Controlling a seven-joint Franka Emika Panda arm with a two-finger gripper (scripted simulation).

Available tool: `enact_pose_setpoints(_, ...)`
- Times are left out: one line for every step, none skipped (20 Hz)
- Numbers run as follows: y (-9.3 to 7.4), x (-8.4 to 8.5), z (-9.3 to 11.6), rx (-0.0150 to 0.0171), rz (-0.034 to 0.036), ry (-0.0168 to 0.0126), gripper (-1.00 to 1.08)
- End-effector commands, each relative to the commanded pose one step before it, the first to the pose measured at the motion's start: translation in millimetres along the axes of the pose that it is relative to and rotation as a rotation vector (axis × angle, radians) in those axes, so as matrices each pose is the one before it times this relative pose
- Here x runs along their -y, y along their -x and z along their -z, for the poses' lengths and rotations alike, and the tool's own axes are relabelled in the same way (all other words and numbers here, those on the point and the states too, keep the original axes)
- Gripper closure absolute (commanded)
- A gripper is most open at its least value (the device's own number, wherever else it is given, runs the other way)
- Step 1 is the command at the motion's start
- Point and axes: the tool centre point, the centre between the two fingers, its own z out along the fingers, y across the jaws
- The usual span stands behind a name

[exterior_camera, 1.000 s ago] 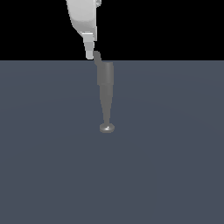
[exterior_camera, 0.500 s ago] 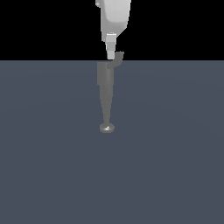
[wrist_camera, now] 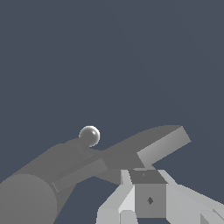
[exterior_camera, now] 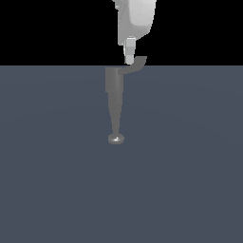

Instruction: Turn on the faucet by rotating a designated handle.

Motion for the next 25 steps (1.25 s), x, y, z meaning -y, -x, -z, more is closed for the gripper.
enact_pose_setpoints(-12.14,5.97,-0.62,-0.00052,-0.01184,-0.00212,1.08)
enact_pose_setpoints(-2.75,2.08,-0.07,-0.00006,-0.00108,0.00014,1.08)
enact_pose_setpoints(-2.73,2.06,-0.07,-0.00006,-0.00108,0.00015,1.08)
enact_pose_setpoints(-2.72,2.04,-0.07,-0.00006,-0.00108,0.00015,1.08)
enact_pose_setpoints(-2.70,2.03,-0.07,-0.00006,-0.00108,0.00015,1.08)
enact_pose_setpoints(-2.68,2.02,-0.07,-0.00005,-0.00108,0.00015,1.08)
enact_pose_setpoints(-2.67,2.00,-0.07,-0.00005,-0.00108,0.00015,1.08)
enact_pose_setpoints(-2.60,1.99,-0.06,-0.00004,-0.00097,0.00013,1.08)
enact_pose_setpoints(-2.64,1.97,-0.07,-0.00005,-0.00108,0.00015,1.08)
enact_pose_setpoints(-2.62,1.96,-0.07,-0.00004,-0.00108,0.00015,1.08)
enact_pose_setpoints(-2.55,1.95,-0.06,-0.00004,-0.00097,0.00014,1.08)
enact_pose_setpoints(-2.59,1.93,-0.07,-0.00004,-0.00108,0.00015,1.08)
enact_pose_setpoints(-2.52,1.93,-0.06,-0.00003,-0.00097,0.00014,1.08)
enact_pose_setpoints(-2.56,1.91,-0.07,-0.00003,-0.00108,0.00016,1.08)
enact_pose_setpoints(-2.49,1.90,-0.06,-0.00003,-0.00097,0.00014,1.08)
enact_pose_setpoints(-2.48,1.89,-0.06,-0.00002,-0.00097,0.00014,1.08)
enact_pose_setpoints(-2.47,1.88,-0.06,-0.00002,-0.00097,0.00014,1.08)
enact_pose_setpoints(-2.56,1.86,-0.07,-0.00002,-0.00118,0.00018,1.08)
enact_pose_setpoints(-2.44,1.86,-0.06,-0.00002,-0.00097,0.00015,1.08)
enact_pose_setpoints(-2.43,1.85,-0.06,-0.00001,-0.00096,0.00015,1.08)
enact_pose_setpoints(-2.41,1.84,-0.06,-0.00001,-0.00096,0.00015,1.08)
enact_pose_setpoints(-2.40,1.83,-0.06,-0.00001,-0.00096,0.00015,1.08)
enact_pose_setpoints(-2.39,1.82,-0.06,0.00000,-0.00096,0.00016,1.08)
enact_pose_setpoints(-2.37,1.81,-0.05,0.00000,-0.00096,0.00016,1.08)
enact_pose_setpoints(0.00,0.00,0.00,0.00000,0.00000,0.00000,1.08)
